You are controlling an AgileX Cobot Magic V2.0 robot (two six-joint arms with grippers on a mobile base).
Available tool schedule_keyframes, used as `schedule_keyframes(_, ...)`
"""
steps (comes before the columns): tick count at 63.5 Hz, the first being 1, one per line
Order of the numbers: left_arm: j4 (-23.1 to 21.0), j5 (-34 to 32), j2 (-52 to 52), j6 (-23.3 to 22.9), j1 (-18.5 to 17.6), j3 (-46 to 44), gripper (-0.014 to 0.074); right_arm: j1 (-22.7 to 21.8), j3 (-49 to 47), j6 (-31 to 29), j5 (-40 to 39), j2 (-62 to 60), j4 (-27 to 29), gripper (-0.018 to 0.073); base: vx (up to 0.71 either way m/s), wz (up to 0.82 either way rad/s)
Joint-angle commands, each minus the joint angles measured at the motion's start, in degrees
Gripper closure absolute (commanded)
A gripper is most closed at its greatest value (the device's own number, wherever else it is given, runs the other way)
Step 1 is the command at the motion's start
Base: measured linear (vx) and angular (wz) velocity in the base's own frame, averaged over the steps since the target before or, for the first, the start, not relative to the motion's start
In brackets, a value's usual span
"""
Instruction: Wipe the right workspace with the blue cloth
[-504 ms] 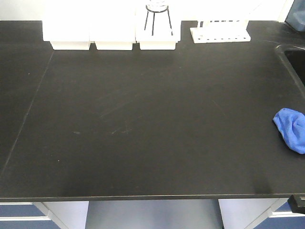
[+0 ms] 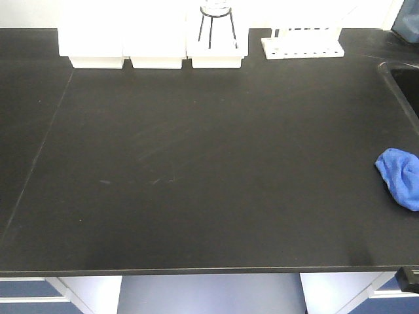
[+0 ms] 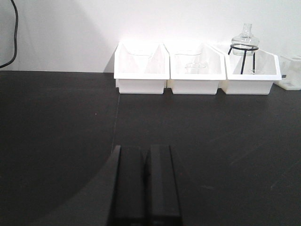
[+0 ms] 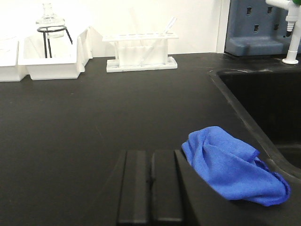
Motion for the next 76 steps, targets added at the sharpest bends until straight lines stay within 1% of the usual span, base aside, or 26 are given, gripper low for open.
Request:
schedule_keyframes(1, 0.05, -4.79, -0.91, -0.49, -0.26, 1.75, 0.0602, -0.29, 1.01, 0.09, -4.37, -0.43, -0.18, 0.0567, 0.00, 0.00)
schedule_keyframes(25, 0.05, -4.79, -0.91, -0.49, -0.26, 1.75, 0.0602, -0.29, 1.01, 0.09, -4.42, -0.43, -0.18, 0.0567, 0.00, 0.00)
schedule_keyframes(36, 0.05, -4.79, -0.91, -0.49, -0.26, 1.75, 0.0602, -0.29, 0.94, 0.22, -8.38, -0.43, -1.03, 0.0567, 0.00, 0.00)
schedule_keyframes(41, 0.05, -4.79, -0.91, -0.49, -0.26, 1.75, 0.0602, -0.29, 0.94, 2.14, -11.91, -0.43, 1.82, 0.0567, 0.00, 0.00)
schedule_keyframes(48, 0.05, -4.79, -0.91, -0.49, -0.26, 1.75, 0.0602, -0.29, 0.87, 5.98, -20.51, -0.43, 6.73, 0.0567, 0.00, 0.00)
schedule_keyframes(52, 0.05, -4.79, -0.91, -0.49, -0.26, 1.75, 0.0602, -0.29, 0.43, 6.64, -23.21, -0.43, 9.00, 0.0565, 0.00, 0.00)
schedule_keyframes(57, 0.05, -4.79, -0.91, -0.49, -0.26, 1.75, 0.0602, -0.29, -2.67, 5.03, -21.08, -0.38, 9.08, 0.0564, 0.00, 0.00)
schedule_keyframes(61, 0.05, -4.79, -0.91, -0.49, -0.26, 1.75, 0.0602, -0.29, -7.08, 4.28, -15.60, 0.36, 9.05, 0.0564, 0.00, 0.00)
schedule_keyframes(65, 0.05, -4.79, -0.91, -0.49, -0.26, 1.75, 0.0602, -0.29, -12.89, 3.95, -11.77, 2.26, 7.95, 0.0562, 0.00, 0.00)
schedule_keyframes(67, 0.05, -4.79, -0.91, -0.49, -0.26, 1.75, 0.0602, -0.41, -15.85, 3.95, -10.18, 3.81, 6.35, 0.0562, 0.00, 0.00)
schedule_keyframes(73, 0.05, -4.79, -0.91, -0.49, -0.26, 1.75, 0.0602, -0.57, -23.37, 4.00, -7.68, 9.72, -1.27, 0.0562, 0.00, 0.00)
schedule_keyframes(76, 0.05, -4.79, -0.91, -0.49, -0.26, 1.75, 0.0602, -0.57, -27.00, 4.34, -6.27, 13.43, -6.14, 0.0562, 0.00, 0.00)
